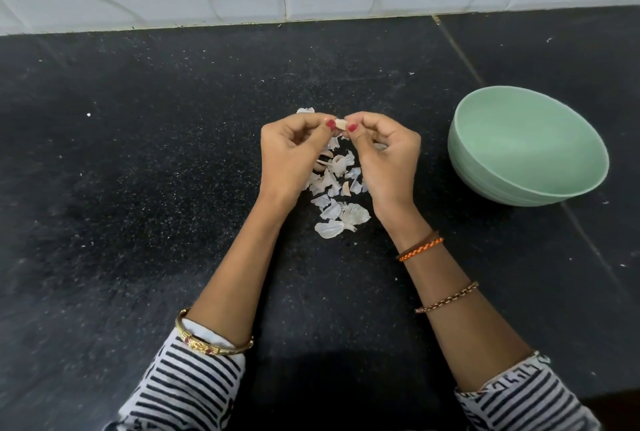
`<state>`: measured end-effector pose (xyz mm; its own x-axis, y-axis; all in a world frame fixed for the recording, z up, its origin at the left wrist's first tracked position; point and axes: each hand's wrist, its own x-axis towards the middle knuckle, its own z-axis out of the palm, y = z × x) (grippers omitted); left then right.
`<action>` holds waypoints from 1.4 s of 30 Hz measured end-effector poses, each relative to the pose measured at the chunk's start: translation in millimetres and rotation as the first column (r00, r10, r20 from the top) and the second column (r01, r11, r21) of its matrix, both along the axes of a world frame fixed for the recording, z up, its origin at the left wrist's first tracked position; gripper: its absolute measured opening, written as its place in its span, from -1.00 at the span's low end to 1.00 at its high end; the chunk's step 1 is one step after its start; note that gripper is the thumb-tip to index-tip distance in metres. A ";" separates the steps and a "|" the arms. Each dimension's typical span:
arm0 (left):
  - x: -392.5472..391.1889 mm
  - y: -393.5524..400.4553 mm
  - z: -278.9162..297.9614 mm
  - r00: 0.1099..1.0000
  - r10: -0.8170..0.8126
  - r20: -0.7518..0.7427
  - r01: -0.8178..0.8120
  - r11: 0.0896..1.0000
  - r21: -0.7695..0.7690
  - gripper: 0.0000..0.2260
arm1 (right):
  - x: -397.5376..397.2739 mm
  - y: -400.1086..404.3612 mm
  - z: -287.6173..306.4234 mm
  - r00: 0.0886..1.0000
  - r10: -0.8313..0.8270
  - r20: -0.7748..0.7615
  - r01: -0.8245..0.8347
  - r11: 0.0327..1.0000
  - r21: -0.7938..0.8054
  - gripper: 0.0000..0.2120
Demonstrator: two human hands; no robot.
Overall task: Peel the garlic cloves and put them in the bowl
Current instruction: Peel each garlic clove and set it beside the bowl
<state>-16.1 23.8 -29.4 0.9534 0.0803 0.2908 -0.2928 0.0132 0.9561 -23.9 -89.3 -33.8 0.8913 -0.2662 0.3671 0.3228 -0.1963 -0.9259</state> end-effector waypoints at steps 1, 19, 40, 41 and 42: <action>-0.1 0.3 1.0 1.000 -0.008 -0.018 0.007 1.000 -0.024 -0.86 | 0.3 -0.2 -1.0 1.000 -0.011 0.016 0.011 0.999 -0.031 -0.92; 1.8 4.5 9.1 0.937 -0.190 -0.293 0.077 0.931 -0.358 -0.77 | 6.7 -6.8 -6.1 0.984 -0.068 0.162 0.121 0.932 -0.341 -0.90; -1.0 -5.1 9.2 0.993 -0.062 -0.096 0.033 0.960 -0.279 -0.86 | -7.5 8.5 14.5 0.961 0.247 -0.124 -0.199 0.929 0.311 -0.88; -0.8 -4.3 9.2 0.995 -0.038 -0.090 0.013 0.963 -0.270 -0.84 | -7.0 7.5 13.3 0.964 0.251 -0.089 -0.221 0.940 0.259 -0.90; -0.2 -3.0 8.8 0.996 -0.014 -0.086 -0.009 0.965 -0.261 -0.85 | -6.2 6.0 12.0 0.966 0.253 -0.060 -0.235 0.949 0.211 -0.90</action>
